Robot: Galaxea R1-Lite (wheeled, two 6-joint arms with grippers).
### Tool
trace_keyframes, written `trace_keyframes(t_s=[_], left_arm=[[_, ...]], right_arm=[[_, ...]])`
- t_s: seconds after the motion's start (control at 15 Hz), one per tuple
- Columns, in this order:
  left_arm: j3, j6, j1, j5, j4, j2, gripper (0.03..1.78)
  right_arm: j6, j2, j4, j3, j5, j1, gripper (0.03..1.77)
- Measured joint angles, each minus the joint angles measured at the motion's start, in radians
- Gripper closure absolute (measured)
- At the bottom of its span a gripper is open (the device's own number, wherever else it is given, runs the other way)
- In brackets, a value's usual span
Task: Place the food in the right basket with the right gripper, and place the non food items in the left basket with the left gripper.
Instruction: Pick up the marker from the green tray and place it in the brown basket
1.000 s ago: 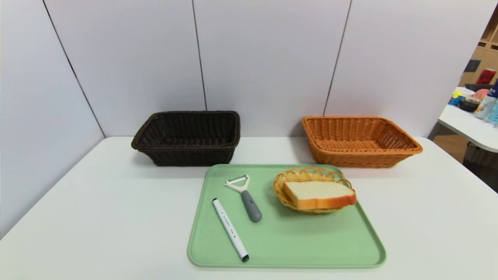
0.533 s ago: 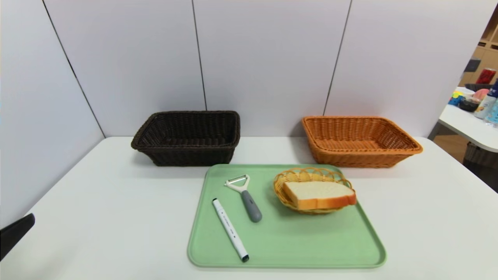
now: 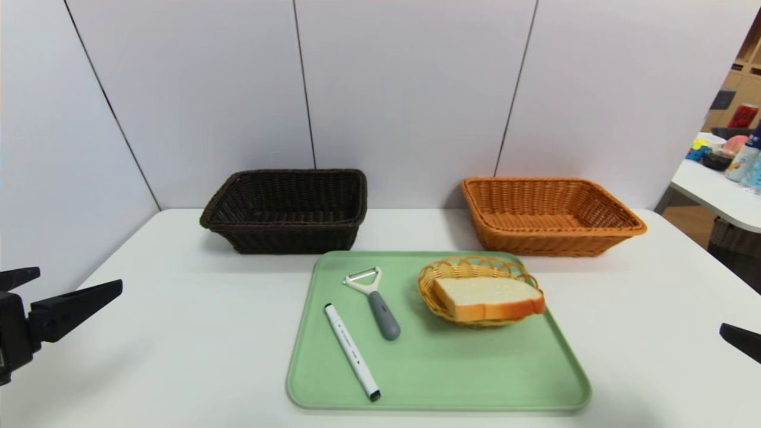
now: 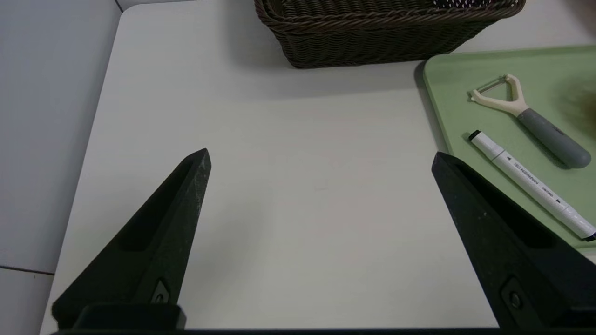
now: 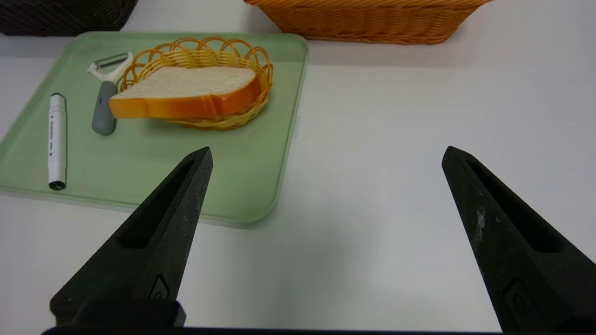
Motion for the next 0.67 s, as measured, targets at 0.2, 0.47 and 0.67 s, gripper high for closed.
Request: trace_keyframes(t_s=[0.2,0.47,0.67], left_arm=[[-0.008,0.013,-0.024,-0.019,-0.001,0.034,0.12],[-0.04,0.014,-0.075,-0.018,0.001,0.129,0.12],[-0.083,-0.001,-0.16,0.0,0.008,0.221,0.12]], right_arm=[[-0.039,0.073,0.035,-0.02,0.022,0.003,0.1],[-0.072,0.135,0.108,-0.049,0.036,0.055,0.1],[-0.072,0.202,0.103,-0.078,0.051,0.086,0.1]])
